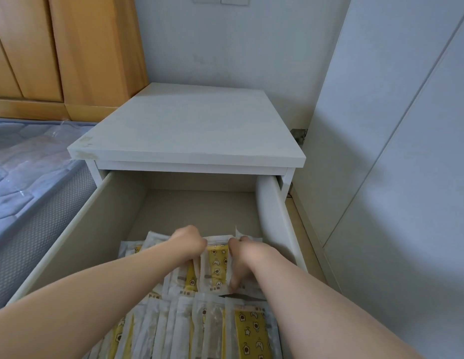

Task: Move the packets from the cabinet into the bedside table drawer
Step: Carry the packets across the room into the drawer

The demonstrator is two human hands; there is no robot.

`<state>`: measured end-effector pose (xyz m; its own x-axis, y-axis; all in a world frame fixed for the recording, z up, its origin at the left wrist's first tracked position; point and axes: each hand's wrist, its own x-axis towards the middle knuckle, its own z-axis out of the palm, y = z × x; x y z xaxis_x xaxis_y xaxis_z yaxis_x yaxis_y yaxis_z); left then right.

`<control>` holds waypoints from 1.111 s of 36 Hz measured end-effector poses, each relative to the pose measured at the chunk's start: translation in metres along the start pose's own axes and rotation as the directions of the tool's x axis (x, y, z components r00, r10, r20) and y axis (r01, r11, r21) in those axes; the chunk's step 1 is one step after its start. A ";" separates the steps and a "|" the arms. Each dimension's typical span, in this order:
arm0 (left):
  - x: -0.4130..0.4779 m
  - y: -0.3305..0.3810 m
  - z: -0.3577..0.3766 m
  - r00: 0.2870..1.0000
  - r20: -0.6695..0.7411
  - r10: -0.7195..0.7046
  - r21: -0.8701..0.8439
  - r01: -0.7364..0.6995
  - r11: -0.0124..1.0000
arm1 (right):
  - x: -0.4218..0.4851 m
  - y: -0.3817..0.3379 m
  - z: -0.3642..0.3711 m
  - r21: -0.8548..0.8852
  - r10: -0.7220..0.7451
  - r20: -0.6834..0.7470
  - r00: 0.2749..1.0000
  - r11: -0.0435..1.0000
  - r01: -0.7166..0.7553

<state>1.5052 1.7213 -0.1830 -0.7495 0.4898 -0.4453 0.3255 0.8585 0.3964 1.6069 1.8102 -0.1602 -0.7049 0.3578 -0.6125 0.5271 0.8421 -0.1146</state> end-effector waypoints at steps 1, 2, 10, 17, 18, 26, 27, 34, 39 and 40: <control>-0.001 -0.002 0.001 1.000 0.002 -0.009 0.030 0.009 1.000 | 0.000 0.000 0.000 0.000 -0.001 -0.002 1.000 1.000 0.001; -0.002 -0.004 0.002 1.000 0.010 -0.018 0.054 0.017 0.998 | 0.000 0.000 0.000 0.002 -0.002 -0.004 1.000 1.000 0.002; -0.003 -0.007 0.012 0.999 0.012 -0.049 -0.107 0.050 0.993 | -0.002 0.001 0.000 0.005 -0.015 -0.023 1.000 1.000 0.015; -0.004 -0.013 0.000 1.000 0.022 -0.015 -0.126 0.017 0.992 | -0.005 0.000 0.000 -0.004 -0.034 -0.010 0.999 0.999 0.033; -0.003 -0.013 -0.004 1.000 0.023 -0.010 -0.120 0.013 0.993 | -0.005 0.000 0.000 -0.011 -0.038 -0.002 0.999 0.999 0.038; 0.003 -0.018 -0.015 0.997 0.081 0.015 -0.132 -0.005 0.991 | -0.007 0.001 -0.002 -0.032 -0.047 0.078 0.996 0.998 0.050; 0.003 -0.019 -0.014 0.996 0.084 0.027 -0.116 -0.017 0.993 | -0.008 0.001 -0.002 -0.039 -0.034 0.074 0.997 0.999 0.037; 0.002 -0.016 -0.011 0.983 -0.021 0.180 0.266 -0.168 0.949 | -0.006 0.001 -0.002 -0.119 0.067 0.020 0.998 0.991 -0.064; -0.004 0.001 0.005 0.933 -0.141 0.330 0.384 -0.256 0.887 | 0.000 0.002 -0.001 -0.064 0.112 0.022 0.993 0.992 -0.111; -0.004 0.004 0.010 0.941 -0.115 0.319 0.365 -0.258 0.894 | 0.001 0.002 -0.001 -0.054 0.123 0.030 0.992 0.991 -0.121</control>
<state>1.5158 1.7247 -0.1877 -0.6676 0.7170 -0.2007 0.6954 0.6967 0.1762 1.6067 1.8124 -0.1603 -0.6201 0.4464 -0.6451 0.5821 0.8131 0.0031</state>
